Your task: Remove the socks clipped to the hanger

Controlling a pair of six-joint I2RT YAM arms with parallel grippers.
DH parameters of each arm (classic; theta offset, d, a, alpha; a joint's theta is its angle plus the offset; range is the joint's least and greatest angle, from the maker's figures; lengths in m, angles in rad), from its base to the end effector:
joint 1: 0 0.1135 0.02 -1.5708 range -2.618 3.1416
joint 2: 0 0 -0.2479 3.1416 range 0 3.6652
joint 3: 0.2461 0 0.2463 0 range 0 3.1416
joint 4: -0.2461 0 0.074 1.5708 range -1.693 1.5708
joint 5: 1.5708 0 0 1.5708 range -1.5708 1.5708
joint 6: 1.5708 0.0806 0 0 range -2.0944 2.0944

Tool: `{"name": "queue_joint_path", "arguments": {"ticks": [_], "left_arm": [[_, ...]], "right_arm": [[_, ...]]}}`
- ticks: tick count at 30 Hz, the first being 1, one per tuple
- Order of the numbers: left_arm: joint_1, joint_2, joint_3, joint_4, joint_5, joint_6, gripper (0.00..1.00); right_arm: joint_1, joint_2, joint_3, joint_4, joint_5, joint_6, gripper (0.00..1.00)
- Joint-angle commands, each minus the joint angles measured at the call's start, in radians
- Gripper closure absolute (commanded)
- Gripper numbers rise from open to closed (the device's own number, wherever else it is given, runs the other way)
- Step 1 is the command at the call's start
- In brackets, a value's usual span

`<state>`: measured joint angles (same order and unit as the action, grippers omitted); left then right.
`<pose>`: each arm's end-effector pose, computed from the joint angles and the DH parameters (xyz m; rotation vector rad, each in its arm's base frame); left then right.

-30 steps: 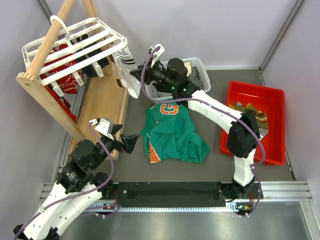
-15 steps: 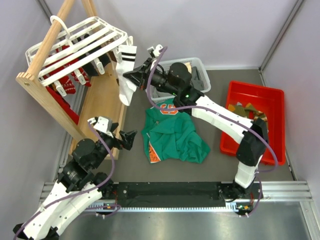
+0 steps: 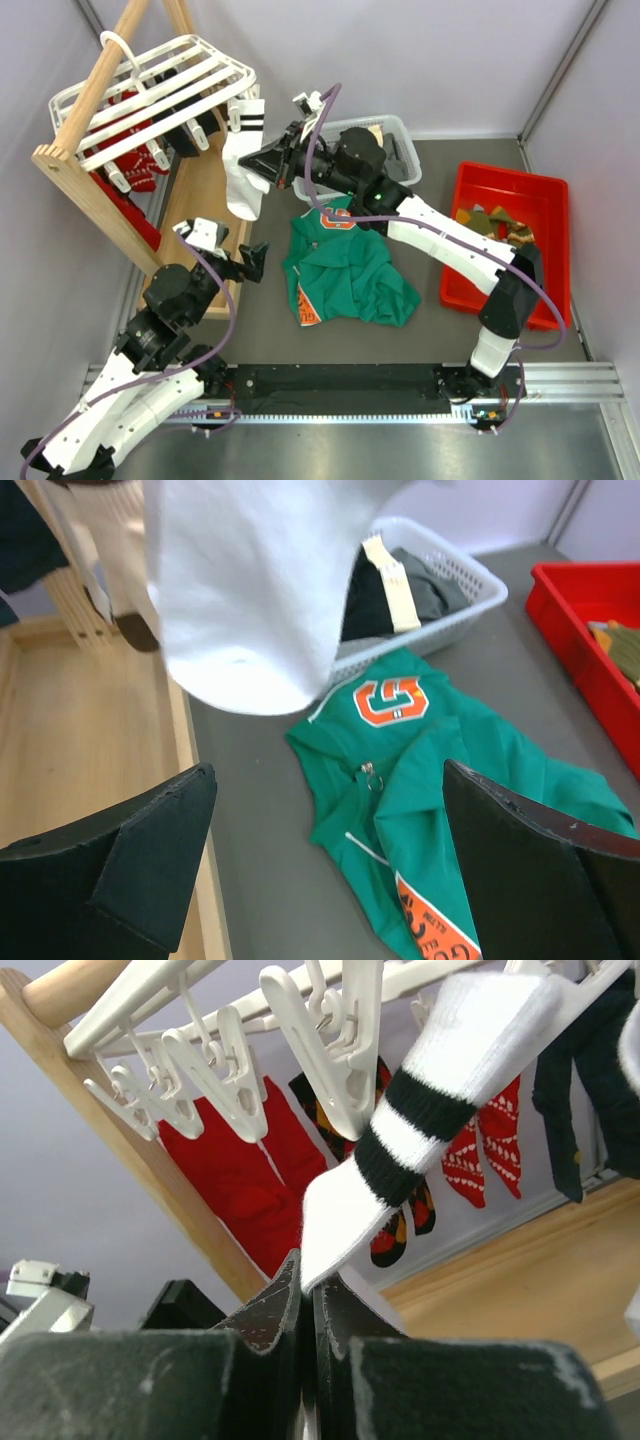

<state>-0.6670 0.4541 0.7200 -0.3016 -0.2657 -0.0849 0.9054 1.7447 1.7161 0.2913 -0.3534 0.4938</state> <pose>0.1416 -0.0846 0.3375 0.2622 1.5962 -0.3690 0.2546 0.3696 0.4497 -0.6185 1.3322 1.3970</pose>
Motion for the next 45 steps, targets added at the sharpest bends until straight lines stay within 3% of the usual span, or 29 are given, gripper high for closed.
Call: {"name": "queue_joint_path", "arguments": {"ticks": [1, 15, 18, 20, 21, 23, 25, 26, 31, 34, 37, 45], "left_arm": [[-0.002, -0.011, 0.052, 0.091, -0.046, 0.036, 0.01], [-0.002, 0.133, 0.038, 0.294, -0.121, 0.146, 0.02], [-0.002, 0.167, 0.035, 0.351, -0.155, 0.132, 0.09], [-0.002, 0.173, 0.03, 0.363, -0.114, 0.143, 0.2], [-0.002, 0.173, 0.026, 0.363, -0.095, 0.146, 0.43], [-0.002, 0.167, 0.025, 0.351, -0.078, 0.148, 0.63], [-0.002, 0.161, 0.033, 0.326, -0.06, 0.146, 0.89], [-0.002, 0.153, 0.039, 0.314, -0.055, 0.134, 1.0], [-0.002, 0.098, 0.032, 0.226, 0.035, 0.094, 1.0], [-0.002, 0.066, 0.016, 0.196, 0.075, 0.088, 1.0], [-0.002, 0.043, 0.006, 0.17, 0.095, 0.061, 1.0], [-0.002, 0.018, -0.014, 0.15, 0.123, 0.04, 1.0]], "right_arm": [[0.038, -0.031, 0.046, 0.005, -0.029, 0.048, 1.0], [0.075, -0.048, 0.005, 0.109, 0.008, 0.207, 1.0], [0.078, -0.051, -0.001, 0.103, 0.017, 0.213, 1.0], [0.079, -0.05, -0.004, 0.101, 0.013, 0.212, 1.0], [0.078, -0.053, -0.007, 0.098, 0.014, 0.207, 1.0], [0.079, -0.051, -0.016, 0.091, 0.017, 0.206, 1.0], [0.079, -0.054, -0.019, 0.083, 0.021, 0.201, 1.0], [0.078, -0.056, -0.018, 0.077, 0.021, 0.198, 0.94], [0.079, -0.068, 0.022, -0.004, 0.065, 0.118, 0.66], [0.078, -0.082, 0.057, -0.086, 0.131, 0.054, 0.42], [0.072, -0.08, 0.114, -0.162, 0.188, -0.006, 0.33], [0.001, -0.002, 0.298, -0.264, 0.183, -0.099, 0.26]]}}
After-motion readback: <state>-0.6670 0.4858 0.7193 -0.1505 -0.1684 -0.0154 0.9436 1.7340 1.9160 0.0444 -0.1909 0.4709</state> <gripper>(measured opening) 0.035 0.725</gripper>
